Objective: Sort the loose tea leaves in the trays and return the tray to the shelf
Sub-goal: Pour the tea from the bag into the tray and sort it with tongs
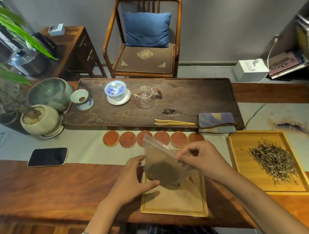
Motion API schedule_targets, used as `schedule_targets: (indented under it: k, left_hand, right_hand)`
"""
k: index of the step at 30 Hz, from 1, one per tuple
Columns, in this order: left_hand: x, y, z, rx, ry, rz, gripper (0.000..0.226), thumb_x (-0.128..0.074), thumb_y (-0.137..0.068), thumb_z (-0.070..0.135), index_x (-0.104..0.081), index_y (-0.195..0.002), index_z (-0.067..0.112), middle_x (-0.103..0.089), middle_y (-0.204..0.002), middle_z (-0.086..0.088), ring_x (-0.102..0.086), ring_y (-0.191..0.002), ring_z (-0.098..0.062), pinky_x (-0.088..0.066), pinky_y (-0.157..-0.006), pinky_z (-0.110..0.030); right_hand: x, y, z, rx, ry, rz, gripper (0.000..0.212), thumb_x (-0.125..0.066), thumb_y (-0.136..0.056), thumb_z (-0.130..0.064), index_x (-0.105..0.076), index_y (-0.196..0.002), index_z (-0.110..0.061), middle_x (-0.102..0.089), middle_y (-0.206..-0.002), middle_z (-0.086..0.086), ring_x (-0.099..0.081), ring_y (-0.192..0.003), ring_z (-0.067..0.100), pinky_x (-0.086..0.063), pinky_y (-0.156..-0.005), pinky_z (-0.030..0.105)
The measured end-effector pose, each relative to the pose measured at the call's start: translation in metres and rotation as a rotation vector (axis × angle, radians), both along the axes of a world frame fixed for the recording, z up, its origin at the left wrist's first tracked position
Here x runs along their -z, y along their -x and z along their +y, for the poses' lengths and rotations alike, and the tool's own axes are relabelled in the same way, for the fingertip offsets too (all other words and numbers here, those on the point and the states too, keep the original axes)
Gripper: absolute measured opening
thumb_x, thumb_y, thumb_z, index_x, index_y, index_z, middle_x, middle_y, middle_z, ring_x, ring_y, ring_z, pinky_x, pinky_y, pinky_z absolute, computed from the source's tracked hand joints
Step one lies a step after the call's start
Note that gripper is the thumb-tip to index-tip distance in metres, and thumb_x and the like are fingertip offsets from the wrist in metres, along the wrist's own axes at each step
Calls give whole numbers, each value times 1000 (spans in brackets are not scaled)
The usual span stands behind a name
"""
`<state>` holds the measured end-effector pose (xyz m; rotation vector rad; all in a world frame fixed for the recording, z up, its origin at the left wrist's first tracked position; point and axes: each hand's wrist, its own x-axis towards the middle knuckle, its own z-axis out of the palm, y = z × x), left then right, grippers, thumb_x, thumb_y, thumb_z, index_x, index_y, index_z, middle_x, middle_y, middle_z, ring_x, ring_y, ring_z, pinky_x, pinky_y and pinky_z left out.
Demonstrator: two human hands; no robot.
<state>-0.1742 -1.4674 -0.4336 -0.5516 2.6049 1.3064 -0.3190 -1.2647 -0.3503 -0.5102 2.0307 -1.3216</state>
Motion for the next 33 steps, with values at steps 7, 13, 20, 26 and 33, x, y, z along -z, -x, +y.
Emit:
schedule_targets:
  k: [7,13,20,26,33]
  left_hand:
    - [-42,16,18,-167,-37,234,30,-56,-82,59,-56,-83,29,-60,-78,11,-58,-75,-2,-44,-61,-13]
    - [-59,36,48,-57,-199,155,27,-54,-96,37,-64,-77,21,-66,-72,-1,-62,-70,-16,-50,-70,-40]
    - [-52,43,58,-101,-312,161,30,-50,-99,29,-64,-72,26,-65,-66,5,-63,-65,-10,-50,-67,-29]
    - [-52,42,57,-56,-358,195,32,-48,-99,17,-64,-74,28,-64,-68,11,-63,-69,-8,-50,-68,-23]
    - [-58,41,54,-8,-387,173,24,-49,-90,32,-64,-70,33,-62,-69,13,-59,-74,-14,-48,-80,-53]
  right_hand:
    - [5,-10,2,55,-77,55,6,-71,-83,-21,-75,-78,-23,-71,-74,-4,-67,-68,12,-57,-59,29]
    - [3,-15,3,81,-56,50,6,-75,-79,-18,-72,-74,-19,-71,-72,3,-67,-66,18,-58,-65,42]
    - [5,-25,2,133,52,-91,17,-79,-75,-14,-66,-77,-3,-68,-76,23,-61,-65,26,-52,-63,38]
    - [12,-27,3,89,28,-135,11,-67,-86,-20,-63,-80,-12,-63,-72,0,-59,-66,10,-47,-59,24]
    - [10,-32,-6,-65,69,-115,22,-49,-95,-12,-56,-74,-13,-56,-74,4,-55,-70,19,-45,-65,34]
